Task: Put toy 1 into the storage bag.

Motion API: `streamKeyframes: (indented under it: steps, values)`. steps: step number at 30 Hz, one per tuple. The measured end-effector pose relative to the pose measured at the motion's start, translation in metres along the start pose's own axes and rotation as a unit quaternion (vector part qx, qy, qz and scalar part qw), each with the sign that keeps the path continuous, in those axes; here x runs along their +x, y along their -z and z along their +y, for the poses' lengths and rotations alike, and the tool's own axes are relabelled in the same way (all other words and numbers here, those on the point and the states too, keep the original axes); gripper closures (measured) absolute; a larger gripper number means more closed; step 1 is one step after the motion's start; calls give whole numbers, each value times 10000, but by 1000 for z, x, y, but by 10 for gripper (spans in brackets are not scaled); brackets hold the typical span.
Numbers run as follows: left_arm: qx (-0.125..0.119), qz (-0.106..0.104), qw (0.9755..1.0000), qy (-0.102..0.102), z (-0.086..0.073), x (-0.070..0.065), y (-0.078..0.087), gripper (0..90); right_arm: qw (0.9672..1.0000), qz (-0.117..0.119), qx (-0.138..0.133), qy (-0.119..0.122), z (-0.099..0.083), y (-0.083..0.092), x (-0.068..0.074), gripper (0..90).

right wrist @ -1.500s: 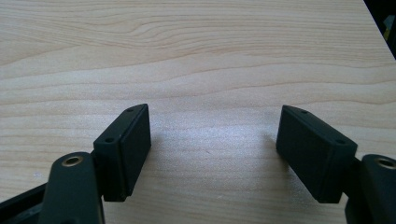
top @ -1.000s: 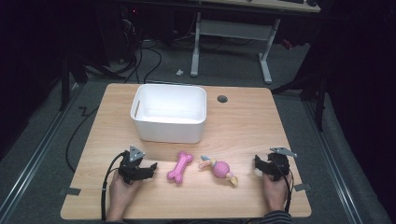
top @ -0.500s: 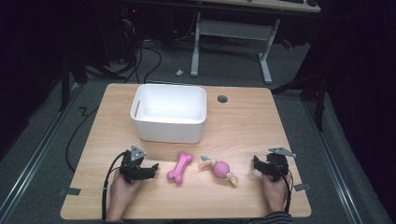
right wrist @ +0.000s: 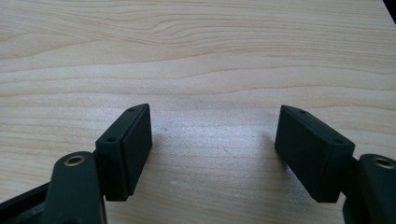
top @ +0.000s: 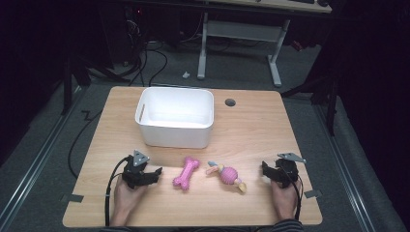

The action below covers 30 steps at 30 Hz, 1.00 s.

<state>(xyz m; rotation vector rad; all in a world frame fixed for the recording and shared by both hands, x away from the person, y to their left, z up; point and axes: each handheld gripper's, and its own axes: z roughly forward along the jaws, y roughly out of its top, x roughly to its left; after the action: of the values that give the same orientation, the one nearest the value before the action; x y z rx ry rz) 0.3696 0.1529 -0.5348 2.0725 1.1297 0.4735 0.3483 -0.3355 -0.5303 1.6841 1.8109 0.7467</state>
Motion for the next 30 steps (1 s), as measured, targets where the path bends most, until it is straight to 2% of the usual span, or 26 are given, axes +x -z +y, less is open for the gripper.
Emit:
streamKeyframes:
  steps: [8, 10, 14, 21, 30]
  values:
    - [-99, 63, 9999, -10, 1, 1, 12, 316, 10000, 47, -5, 44, 0, 0, 1, 273]
    - [-105, 37, 9999, 12, 2, 1, 14, 316, 10000, 76, -12, 56, 0, 0, 1, 273]
    - [-160, -146, 9997, 91, 3, 0, 21, 307, 9999, 99, -10, 91, 0, 0, 1, 273]
    - [-156, -108, 9997, -132, 9, -10, 31, 306, 9999, 125, -16, 101, 0, 0, 2, 272]
    - [-97, -252, 9992, -307, 21, -26, 38, 314, 9998, 135, -18, 110, 0, 0, 2, 272]
